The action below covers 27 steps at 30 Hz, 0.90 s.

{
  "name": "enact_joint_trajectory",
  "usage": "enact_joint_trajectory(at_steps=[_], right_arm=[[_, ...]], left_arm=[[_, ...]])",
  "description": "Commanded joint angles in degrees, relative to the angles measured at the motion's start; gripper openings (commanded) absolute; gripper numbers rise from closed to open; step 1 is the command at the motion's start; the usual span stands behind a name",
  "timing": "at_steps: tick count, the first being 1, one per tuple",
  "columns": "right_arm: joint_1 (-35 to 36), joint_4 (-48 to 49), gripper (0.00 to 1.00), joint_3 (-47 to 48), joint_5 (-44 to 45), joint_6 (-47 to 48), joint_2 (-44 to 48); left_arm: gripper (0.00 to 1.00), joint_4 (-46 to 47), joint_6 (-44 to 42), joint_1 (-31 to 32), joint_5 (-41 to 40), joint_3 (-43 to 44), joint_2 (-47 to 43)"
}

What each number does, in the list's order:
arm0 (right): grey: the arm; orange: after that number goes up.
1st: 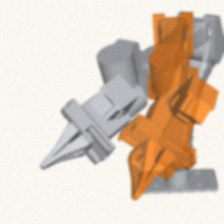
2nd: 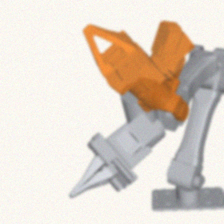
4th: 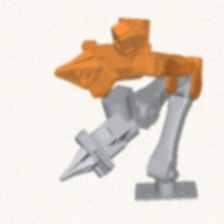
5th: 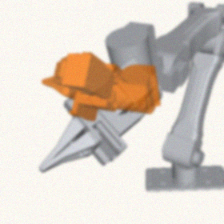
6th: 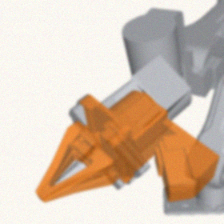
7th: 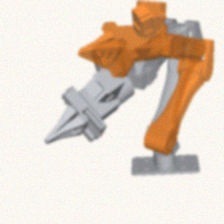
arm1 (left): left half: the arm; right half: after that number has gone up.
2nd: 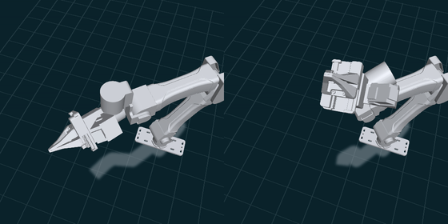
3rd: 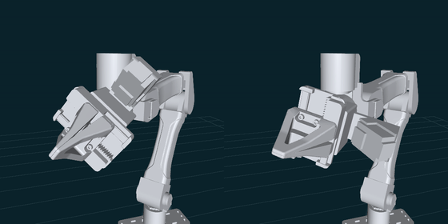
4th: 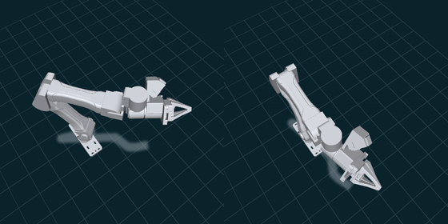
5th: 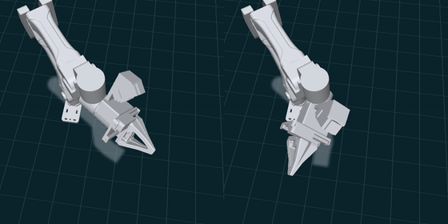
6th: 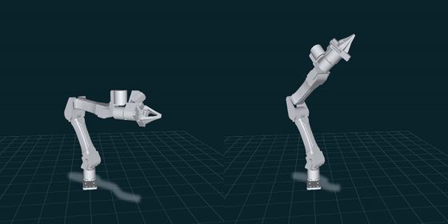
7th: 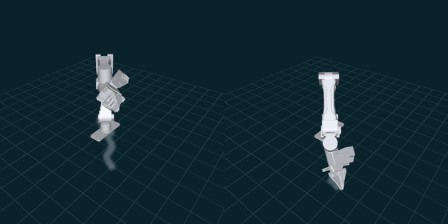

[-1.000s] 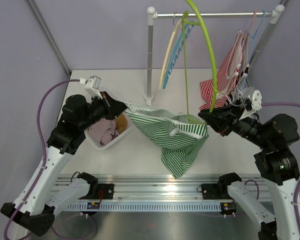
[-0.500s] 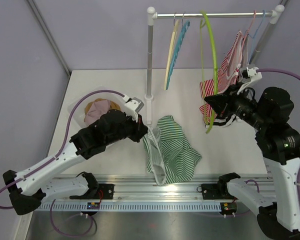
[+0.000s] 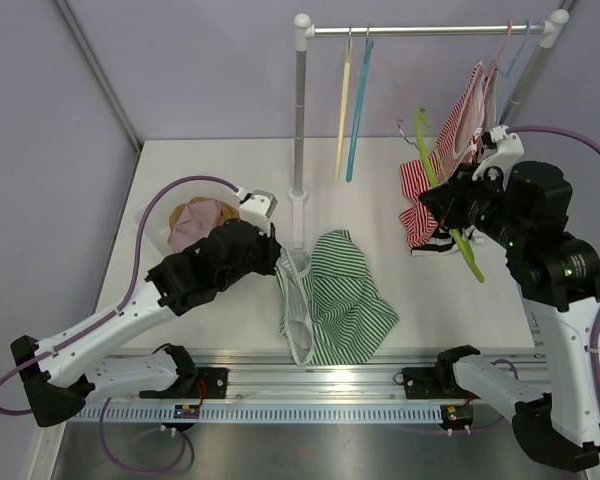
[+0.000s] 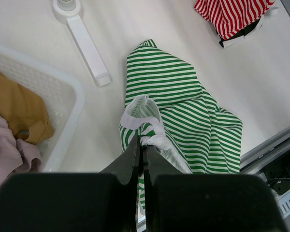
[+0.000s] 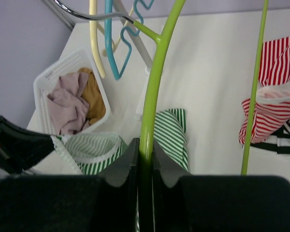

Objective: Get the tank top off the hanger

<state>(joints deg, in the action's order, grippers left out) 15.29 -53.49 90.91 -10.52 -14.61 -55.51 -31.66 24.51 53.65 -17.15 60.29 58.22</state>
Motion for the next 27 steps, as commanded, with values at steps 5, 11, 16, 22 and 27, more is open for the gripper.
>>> enact_joint_trajectory(at_steps=[5, 11, 16, 22, 27], right_arm=[[-0.3, 21.4, 0.00, -0.7, 5.0, -7.7, -2.0], [-1.7, 29.5, 0.00, 0.5, 3.1, -14.2, -6.2], [-6.3, 36.7, 0.00, 1.8, -3.7, -23.7, -10.3], [-8.4, 40.7, 0.00, 8.1, -8.7, -28.6, -18.8], [-9.6, 44.3, 0.00, 12.4, -11.8, -33.8, -25.1]], left_arm=[[0.00, 4.3, 2.8, 0.1, -2.5, -3.1, -1.4], [0.05, 10.8, 5.5, 0.1, -0.7, -6.1, 0.1], [0.10, 15.9, 5.3, 1.5, 1.5, -5.5, 4.4], [0.39, 15.8, 2.5, 7.4, 1.6, -1.8, 8.2], [0.99, 8.0, 1.4, 11.3, -5.5, 1.6, 8.5]])
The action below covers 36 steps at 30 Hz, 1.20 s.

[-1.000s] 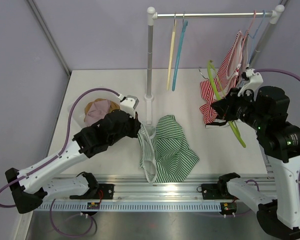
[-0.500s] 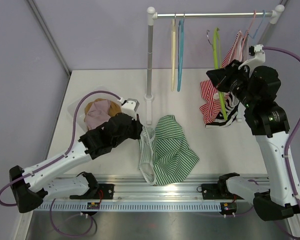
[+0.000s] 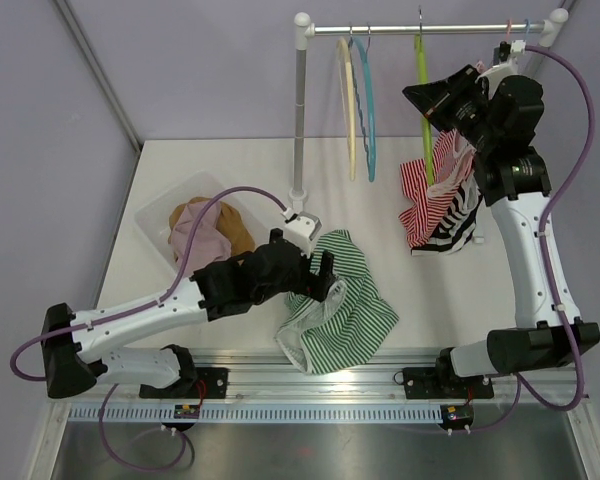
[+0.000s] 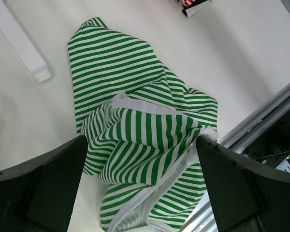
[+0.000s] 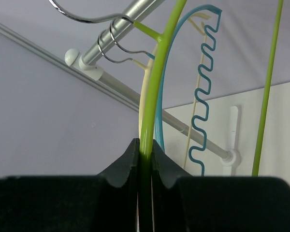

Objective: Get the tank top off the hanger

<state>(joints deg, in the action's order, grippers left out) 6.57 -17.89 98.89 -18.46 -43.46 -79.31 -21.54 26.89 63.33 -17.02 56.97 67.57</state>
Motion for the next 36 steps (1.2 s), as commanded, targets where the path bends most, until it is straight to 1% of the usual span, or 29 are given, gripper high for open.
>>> enact_joint_trajectory(at_steps=[1, 2, 3, 5, 10, 13, 15, 17, 21, 26, 30, 31, 32, 34, 35, 36], right_arm=[[-1.0, 9.1, 0.00, 4.9, -4.4, -5.7, -2.1], [-1.2, 9.5, 0.00, 5.3, -4.6, -6.5, -3.6], [-1.3, 11.5, 0.00, 5.5, -5.0, -8.6, -4.2], [-1.4, 12.3, 0.00, 6.1, -6.4, -10.5, -6.3], [-1.4, 15.0, 0.00, 6.8, -8.2, -13.6, -9.5], [-1.3, 17.3, 0.00, 4.0, -8.4, -15.3, -9.8], [-1.2, 17.3, 0.00, 2.9, -9.0, -16.0, -10.2], [-0.8, 19.5, 0.00, 2.1, -9.6, -16.0, -11.0], [0.6, 20.5, 0.00, -0.2, -10.0, -16.0, -11.3], [1.3, 21.9, 0.00, -3.9, -9.7, -16.2, -10.9], [1.3, 21.7, 0.00, -4.1, -10.9, -15.8, -11.0], [1.3, 21.8, 0.02, -4.1, -11.2, -15.6, -10.8], [1.3, 21.4, 0.06, -4.1, -11.3, -14.9, -10.6], [1.1, 20.8, 0.20, -4.1, -11.3, -14.1, -9.6], [1.1, 19.5, 0.29, -3.8, -11.2, -12.7, -9.1], [1.1, 18.9, 0.32, -3.5, -10.9, -11.9, -8.7]], left_arm=[[0.99, -3.6, -1.1, 2.1, -7.1, 5.5, -1.0], [0.99, -6.5, -1.0, 2.8, -9.4, 6.7, -1.7], [0.99, -7.9, -0.9, 3.0, -10.5, 7.1, -2.1], [0.99, -10.9, -0.5, 3.6, -12.5, 7.9, -3.8], [0.99, -14.4, 0.8, 4.2, -14.7, 7.5, -8.6], [0.99, -15.4, 0.8, 4.2, -16.3, 7.2, -10.4], [0.99, -16.1, 0.6, 4.2, -16.9, 7.7, -10.5], [0.99, -16.6, 0.6, 4.2, -17.6, 7.9, -10.4], [0.99, -15.5, 0.4, 4.3, -18.0, 7.5, -10.4], [0.99, -14.4, 0.4, 4.2, -18.1, 7.4, -8.3], [0.99, -13.6, 0.0, 4.3, -17.7, 7.4, -6.8], [0.99, -13.2, -0.2, 4.2, -17.7, 7.4, -6.5], [0.99, -12.8, -0.3, 4.2, -17.8, 7.3, -6.1], [0.99, -11.8, -0.7, 4.2, -17.8, 7.0, -5.1], [0.99, -11.3, -0.9, 4.3, -17.6, 6.9, -4.7], [0.99, -10.8, -1.1, 4.3, -17.4, 6.6, -4.1]])
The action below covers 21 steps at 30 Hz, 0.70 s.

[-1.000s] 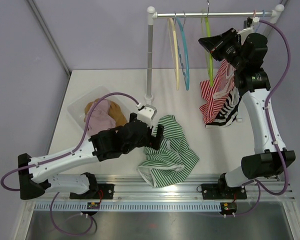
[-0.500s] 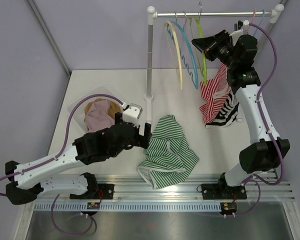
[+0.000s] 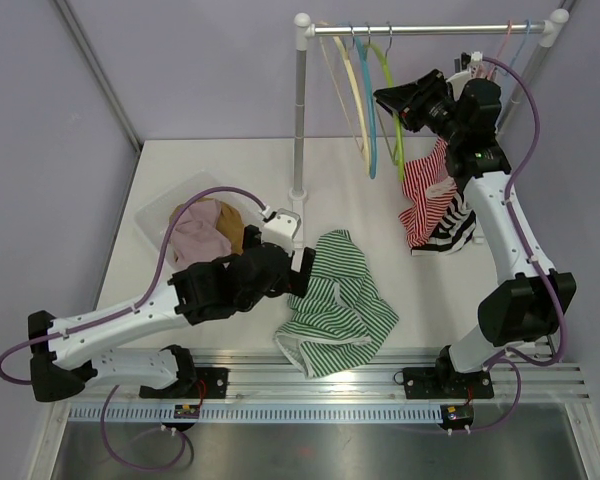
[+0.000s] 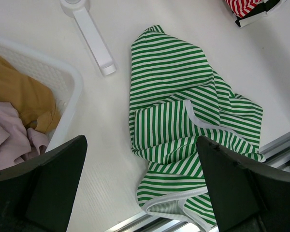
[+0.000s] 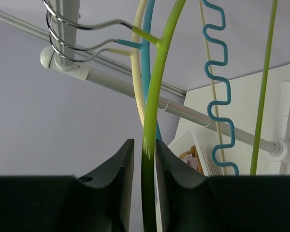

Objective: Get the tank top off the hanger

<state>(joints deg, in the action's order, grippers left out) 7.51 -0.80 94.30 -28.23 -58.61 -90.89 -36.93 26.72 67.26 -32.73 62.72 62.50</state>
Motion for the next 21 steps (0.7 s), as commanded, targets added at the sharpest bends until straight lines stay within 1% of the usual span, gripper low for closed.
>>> enact_joint_trajectory(at_steps=[1, 2, 3, 4, 5, 7, 11, 13, 17, 21], right_arm=[[0.1, 1.2, 0.34, 1.4, -1.0, 4.0, 3.7], [0.1, -1.5, 0.39, 2.3, -0.9, 5.6, 4.1], [0.0, -2.7, 0.54, 2.9, -0.3, 6.7, 4.6], [0.0, -4.0, 0.64, 3.3, 0.1, 7.7, 5.5], [0.0, -6.6, 0.81, 4.4, 0.7, 10.2, 6.1], [0.0, -9.6, 0.99, 5.3, 3.4, 12.9, 8.3], [0.0, -16.7, 0.99, 6.2, 6.7, 21.0, 12.5], [0.0, -20.0, 0.99, 6.3, 9.7, 25.4, 15.4], [0.0, -26.0, 1.00, 6.2, 14.6, 32.8, 20.8], [0.0, -32.2, 1.00, 4.1, 14.5, 38.0, 28.1]], left_arm=[[0.99, 6.1, -1.6, 0.2, -0.9, 0.6, 1.2], [0.99, 6.9, -1.9, 0.2, -0.3, 0.4, 1.5], [0.99, 7.7, -2.4, 0.3, 0.5, -0.2, 2.2], [0.99, 9.6, -3.2, 0.2, 2.1, -0.6, 2.6], [0.99, 10.4, -3.7, 0.3, 3.0, -0.8, 3.1], [0.99, 12.6, -5.1, 0.2, 5.4, -1.5, 5.0], [0.99, 15.0, -6.6, 0.5, 8.3, -1.6, 9.2], [0.99, 17.0, -8.1, 1.2, 10.0, -1.8, 11.1], [0.99, 18.7, -9.2, 2.5, 10.5, -0.8, 17.8], [0.99, 20.8, -9.2, 2.6, 13.4, -0.5, 23.8]])
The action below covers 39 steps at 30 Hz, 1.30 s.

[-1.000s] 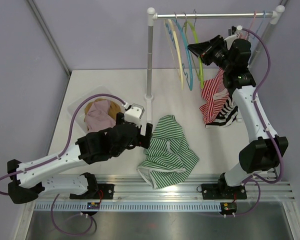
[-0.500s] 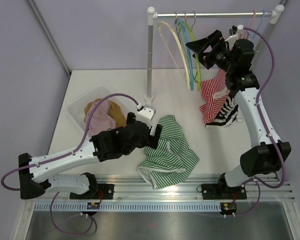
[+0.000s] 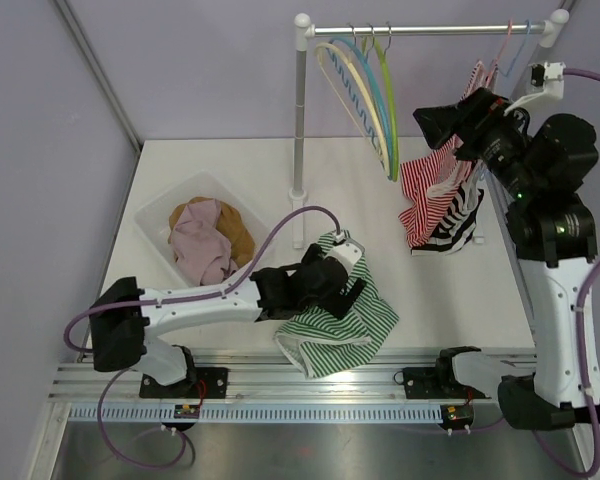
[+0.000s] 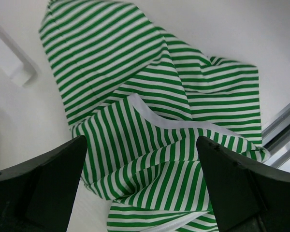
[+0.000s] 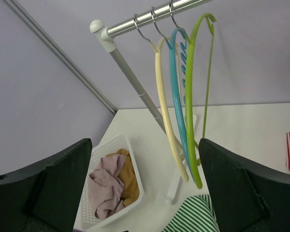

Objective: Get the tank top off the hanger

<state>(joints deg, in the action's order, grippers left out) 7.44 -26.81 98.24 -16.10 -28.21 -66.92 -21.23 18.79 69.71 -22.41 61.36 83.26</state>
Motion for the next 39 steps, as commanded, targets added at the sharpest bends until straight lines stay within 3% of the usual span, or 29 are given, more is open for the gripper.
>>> enact_joint_trajectory(at_steps=[1, 12, 14, 15, 16, 19, 23, 26, 32, 34, 39], right_arm=[[0.0, -7.9, 0.99, -1.5, 1.7, 9.3, 5.6], [0.0, -12.4, 1.00, -9.4, -4.8, 13.5, 22.0], [0.1, -12.5, 1.00, -9.9, -5.4, 13.6, 23.0], [0.0, -12.4, 0.99, -10.2, -5.6, 13.6, 23.7], [0.0, -12.3, 0.99, -10.3, -5.9, 13.6, 24.1], [0.0, -12.0, 0.99, -10.6, -6.5, 13.5, 25.6], [0.0, -12.1, 0.99, -10.8, -5.6, 13.7, 27.6], [0.0, -12.1, 0.99, -11.1, -5.3, 14.1, 28.2], [0.0, -12.0, 0.99, -12.3, -4.6, 14.4, 28.9], [0.0, -11.8, 0.99, -12.4, -4.5, 14.5, 29.0], [0.0, -10.5, 1.00, -13.5, -4.5, 13.9, 29.3]], left_arm=[[0.99, 5.4, -1.2, 0.2, 3.6, 1.0, 4.3], [0.99, 10.8, 4.1, 0.2, 11.6, -0.6, 21.7], [0.81, 11.2, 4.7, 0.2, 12.7, -1.0, 23.3], [0.66, 11.0, 5.5, 0.2, 12.9, -1.0, 23.5], [0.33, 10.6, 5.9, 0.2, 12.9, -0.8, 23.5], [0.00, 8.7, 7.6, 0.2, 11.2, -0.8, 21.2], [0.00, 1.8, 9.5, 0.1, 2.5, 0.9, 10.9], [0.00, -7.7, 13.4, -1.9, -9.0, 3.1, 3.1], [0.00, -17.3, 16.2, -7.2, -19.4, 6.4, -9.4], [0.00, -19.4, 15.8, -9.1, -20.9, 9.1, -12.8], [0.00, -22.2, 11.7, -22.1, -17.1, 17.4, -16.5]])
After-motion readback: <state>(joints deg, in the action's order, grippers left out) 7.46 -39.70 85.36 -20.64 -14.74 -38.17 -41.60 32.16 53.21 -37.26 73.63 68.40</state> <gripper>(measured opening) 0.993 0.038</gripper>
